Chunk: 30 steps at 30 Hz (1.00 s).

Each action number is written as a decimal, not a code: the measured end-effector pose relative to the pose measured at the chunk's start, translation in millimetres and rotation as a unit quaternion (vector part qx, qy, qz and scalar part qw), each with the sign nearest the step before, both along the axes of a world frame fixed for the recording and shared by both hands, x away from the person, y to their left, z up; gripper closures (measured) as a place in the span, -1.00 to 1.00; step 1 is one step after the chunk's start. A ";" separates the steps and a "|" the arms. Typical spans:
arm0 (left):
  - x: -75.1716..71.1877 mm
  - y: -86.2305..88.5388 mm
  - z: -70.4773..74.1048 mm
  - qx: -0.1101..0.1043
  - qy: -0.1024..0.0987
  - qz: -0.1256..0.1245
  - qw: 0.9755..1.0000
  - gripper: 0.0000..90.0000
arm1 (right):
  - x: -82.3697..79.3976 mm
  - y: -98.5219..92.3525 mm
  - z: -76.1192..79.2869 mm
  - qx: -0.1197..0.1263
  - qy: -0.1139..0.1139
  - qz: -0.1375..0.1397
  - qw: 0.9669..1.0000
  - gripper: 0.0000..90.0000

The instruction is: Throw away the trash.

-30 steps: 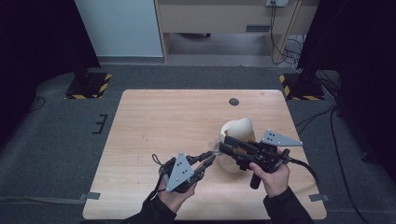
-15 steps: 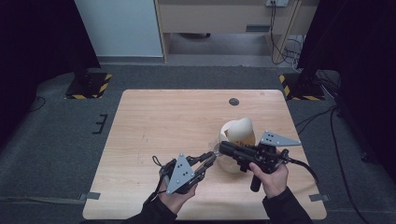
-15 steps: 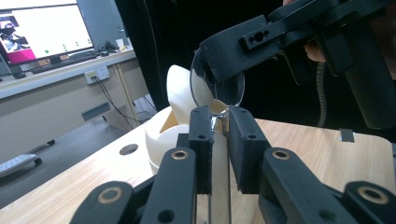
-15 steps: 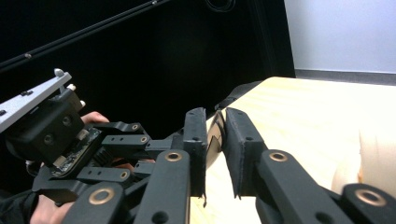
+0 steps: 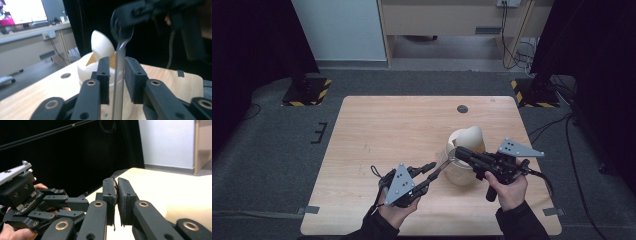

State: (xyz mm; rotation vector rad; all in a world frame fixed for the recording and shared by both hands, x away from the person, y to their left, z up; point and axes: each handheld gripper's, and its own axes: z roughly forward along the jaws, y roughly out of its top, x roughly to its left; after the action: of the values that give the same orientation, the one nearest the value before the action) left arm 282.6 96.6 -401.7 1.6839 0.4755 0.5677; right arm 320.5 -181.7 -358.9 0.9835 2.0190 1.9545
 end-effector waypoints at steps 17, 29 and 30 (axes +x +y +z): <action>50.6 68.2 -49.2 0.047 0.160 0.048 0.985 -0.03 | -3.9 -50.9 30.7 0.021 -0.060 -0.076 0.995 0.89; 59.3 123.3 -84.1 0.094 0.242 0.105 0.960 -0.38 | -1.9 -87.8 37.5 -0.003 -0.084 -0.146 0.986 0.89; 59.3 123.3 -84.1 0.094 0.242 0.105 0.960 -0.39 | -1.9 -87.8 37.5 -0.003 -0.084 -0.146 0.986 0.89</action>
State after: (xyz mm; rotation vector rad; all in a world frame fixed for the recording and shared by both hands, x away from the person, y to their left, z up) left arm 341.9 219.9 -485.8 1.9744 0.9880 0.3538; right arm 318.6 -269.5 -321.3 1.0109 1.6838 1.8081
